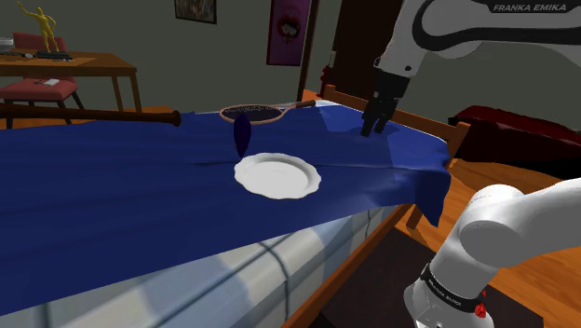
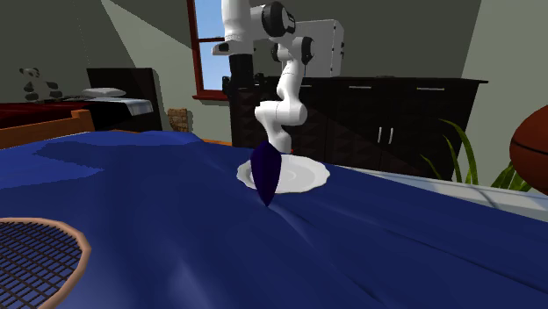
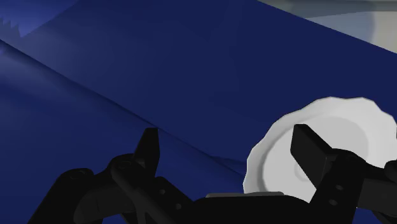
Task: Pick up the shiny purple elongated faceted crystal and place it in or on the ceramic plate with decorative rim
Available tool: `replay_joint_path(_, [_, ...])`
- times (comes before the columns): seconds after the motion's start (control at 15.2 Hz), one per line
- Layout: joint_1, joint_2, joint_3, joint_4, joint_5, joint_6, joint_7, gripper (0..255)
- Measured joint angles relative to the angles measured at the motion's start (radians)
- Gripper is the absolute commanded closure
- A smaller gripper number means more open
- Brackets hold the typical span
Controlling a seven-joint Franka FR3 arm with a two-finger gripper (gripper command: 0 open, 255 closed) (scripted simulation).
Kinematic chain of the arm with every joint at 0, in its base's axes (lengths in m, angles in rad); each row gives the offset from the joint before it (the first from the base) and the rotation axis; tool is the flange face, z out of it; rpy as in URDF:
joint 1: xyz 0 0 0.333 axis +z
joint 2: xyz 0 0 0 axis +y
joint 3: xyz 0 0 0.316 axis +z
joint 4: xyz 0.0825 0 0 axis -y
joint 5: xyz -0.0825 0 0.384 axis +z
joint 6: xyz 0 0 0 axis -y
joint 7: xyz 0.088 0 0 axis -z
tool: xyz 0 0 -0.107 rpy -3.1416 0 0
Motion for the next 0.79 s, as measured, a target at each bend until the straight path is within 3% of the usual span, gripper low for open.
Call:
replay_joint_path(0.33, [0.009, 0.094, 0.054, 0.064, 0.036, 0.020, 0.089, 0])
replay_joint_path(0.79, [0.018, 0.355, 0.157, 0.272, 0.082, 0.054, 0.290, 0])
